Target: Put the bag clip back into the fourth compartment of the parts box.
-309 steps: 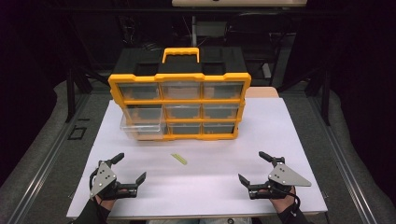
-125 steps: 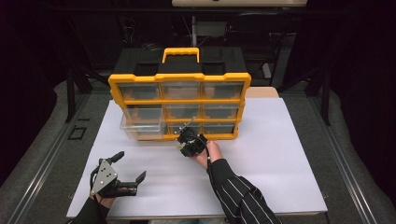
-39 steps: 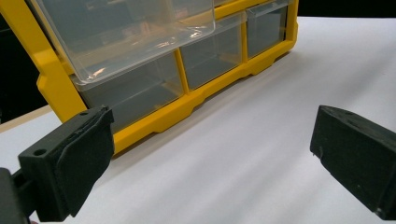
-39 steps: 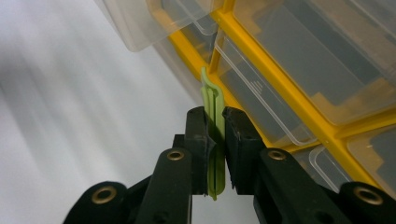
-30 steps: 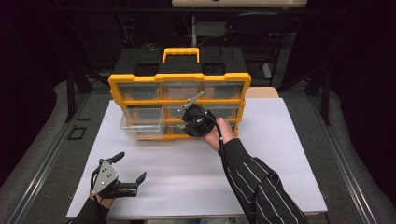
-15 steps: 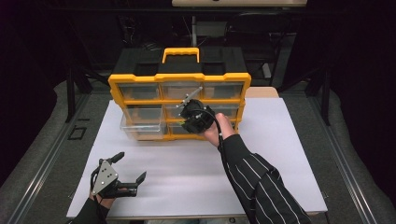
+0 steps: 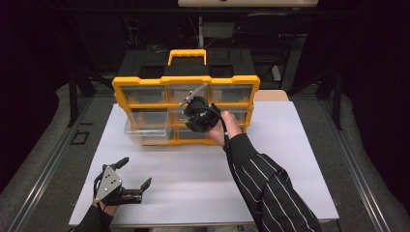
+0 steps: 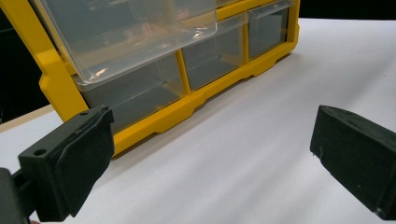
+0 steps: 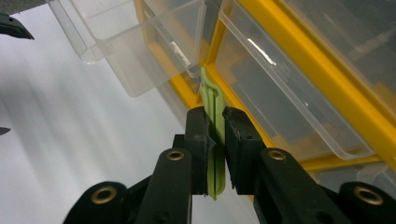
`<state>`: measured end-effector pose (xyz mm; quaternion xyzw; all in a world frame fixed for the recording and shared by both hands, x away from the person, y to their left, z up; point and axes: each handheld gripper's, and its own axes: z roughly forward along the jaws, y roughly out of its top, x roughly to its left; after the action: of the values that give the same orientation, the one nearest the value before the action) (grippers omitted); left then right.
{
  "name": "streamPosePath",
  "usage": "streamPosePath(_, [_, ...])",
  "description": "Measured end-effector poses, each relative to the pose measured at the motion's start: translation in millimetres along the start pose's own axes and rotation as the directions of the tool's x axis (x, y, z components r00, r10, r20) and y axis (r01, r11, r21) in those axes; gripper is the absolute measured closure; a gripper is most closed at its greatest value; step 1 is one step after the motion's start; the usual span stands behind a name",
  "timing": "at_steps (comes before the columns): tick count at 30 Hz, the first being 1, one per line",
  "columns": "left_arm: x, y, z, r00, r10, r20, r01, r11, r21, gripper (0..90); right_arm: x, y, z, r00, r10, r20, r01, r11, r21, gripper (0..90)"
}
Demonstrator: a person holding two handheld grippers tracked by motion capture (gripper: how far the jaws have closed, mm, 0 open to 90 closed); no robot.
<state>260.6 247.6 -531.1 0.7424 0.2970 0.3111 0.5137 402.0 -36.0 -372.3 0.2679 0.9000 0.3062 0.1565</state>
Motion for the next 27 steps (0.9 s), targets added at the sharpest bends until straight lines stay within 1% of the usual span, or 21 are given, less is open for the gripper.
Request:
streamPosePath(1, [0.0, 0.0, 0.0, 1.0000, 0.000, 0.000, 0.000, 1.0000, -0.001, 0.2, 0.5, 0.9, -0.2, 1.0000, 0.005, 0.000, -0.005, 1.000, -0.002, 80.2])
streamPosePath(6, [0.4, 0.1, -0.4, 1.0000, 0.001, 0.000, -0.001, 1.0000, -0.002, 0.1, 0.4, 6.4, -1.8, 1.0000, -0.005, 0.001, 0.005, 1.000, -0.003, 80.2])
streamPosePath(11, [0.3, 0.0, -0.1, 1.0000, 0.001, 0.001, -0.001, 1.0000, 0.000, 0.1, -1.6, 10.8, -4.9, 0.9998, -0.014, 0.013, 0.014, 1.000, -0.004, 80.2])
streamPosePath(13, [0.3, 0.1, -0.3, 1.0000, 0.001, 0.001, -0.001, 1.0000, -0.001, 0.2, -1.9, 12.3, -6.1, 0.9999, -0.007, 0.014, 0.007, 1.000, -0.012, 80.2])
streamPosePath(14, [0.3, 0.1, -0.4, 1.0000, 0.000, 0.001, 0.000, 1.0000, -0.001, 0.1, -2.2, 13.2, -6.8, 0.9998, -0.011, 0.017, 0.011, 1.000, -0.010, 80.2])
streamPosePath(15, [0.4, 0.1, -0.3, 1.0000, 0.000, 0.000, 0.000, 1.0000, -0.001, 0.2, -1.7, 13.6, -6.9, 0.9999, -0.005, 0.016, 0.005, 1.000, -0.015, 80.2])
streamPosePath(16, [0.4, 0.0, -0.3, 1.0000, 0.000, 0.001, 0.000, 1.0000, -0.001, 0.1, -2.1, 14.9, -7.5, 0.9998, -0.014, 0.016, 0.015, 1.000, -0.013, 80.2])
streamPosePath(19, [0.1, 0.1, -0.1, 1.0000, 0.000, 0.001, 0.000, 1.0000, -0.001, 0.1, -1.1, 18.2, -8.4, 0.9998, -0.012, 0.016, 0.012, 1.000, -0.014, 80.2])
streamPosePath(22, [0.3, 0.1, 0.0, 1.0000, 0.000, -0.001, 0.000, 1.0000, 0.000, 0.1, -0.1, 22.5, -9.5, 0.9998, -0.015, 0.014, 0.016, 1.000, -0.023, 80.3])
streamPosePath(23, [0.3, 0.0, 0.0, 1.0000, -0.001, 0.000, 0.001, 1.0000, 0.001, 0.2, -0.4, 23.6, -9.8, 0.9996, -0.024, 0.014, 0.025, 0.999, -0.022, 80.2])
streamPosePath(27, [0.4, 0.0, -0.2, 1.0000, 0.000, 0.000, 0.000, 1.0000, 0.000, 0.1, 1.3, 28.4, -9.3, 0.9996, -0.026, 0.013, 0.027, 0.999, -0.025, 80.2])
